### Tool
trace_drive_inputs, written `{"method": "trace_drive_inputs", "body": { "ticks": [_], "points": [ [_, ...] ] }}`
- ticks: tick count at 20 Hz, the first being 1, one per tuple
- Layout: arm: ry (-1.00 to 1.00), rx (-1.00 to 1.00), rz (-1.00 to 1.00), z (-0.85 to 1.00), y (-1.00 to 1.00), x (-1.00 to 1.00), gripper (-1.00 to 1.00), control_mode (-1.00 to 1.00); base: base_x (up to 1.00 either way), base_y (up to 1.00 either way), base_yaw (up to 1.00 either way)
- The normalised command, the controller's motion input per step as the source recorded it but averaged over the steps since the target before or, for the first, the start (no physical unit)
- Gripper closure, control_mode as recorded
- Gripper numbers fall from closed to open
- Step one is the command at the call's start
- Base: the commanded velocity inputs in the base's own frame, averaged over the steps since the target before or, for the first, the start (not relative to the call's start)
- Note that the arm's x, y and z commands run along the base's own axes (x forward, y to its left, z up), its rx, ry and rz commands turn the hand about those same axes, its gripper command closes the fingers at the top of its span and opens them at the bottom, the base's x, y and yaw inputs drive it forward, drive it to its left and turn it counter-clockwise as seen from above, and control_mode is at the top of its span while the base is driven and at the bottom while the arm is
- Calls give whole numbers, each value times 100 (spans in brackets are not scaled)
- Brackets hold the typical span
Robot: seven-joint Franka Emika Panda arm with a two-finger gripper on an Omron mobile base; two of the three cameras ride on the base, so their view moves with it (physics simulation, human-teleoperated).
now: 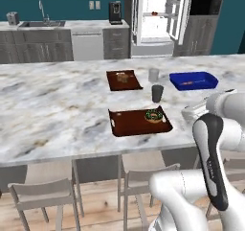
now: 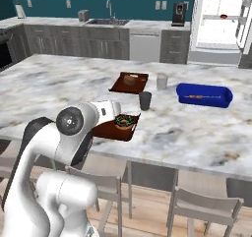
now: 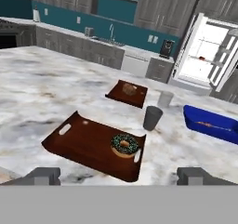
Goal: Take the donuts from the fridge and place them on the empty tray on the dining counter.
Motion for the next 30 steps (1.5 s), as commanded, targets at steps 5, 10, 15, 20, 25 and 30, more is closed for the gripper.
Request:
{"method": "trace_drive_inputs", "body": {
  "ticks": [5,10,15,20,25,30],
  "points": [
    [0,0,0,0,0,0,-100,100,-87,0,1],
    [0,0,0,0,0,0,-100,100,-24,74,0],
    [0,0,0,0,0,0,-100,100,73,100,-4],
    [0,0,0,0,0,0,-100,100,73,100,-8],
    [0,0,0,0,0,0,-100,100,-15,100,0],
    [0,0,0,0,0,0,-100,100,-28,100,1]
  ]
}}
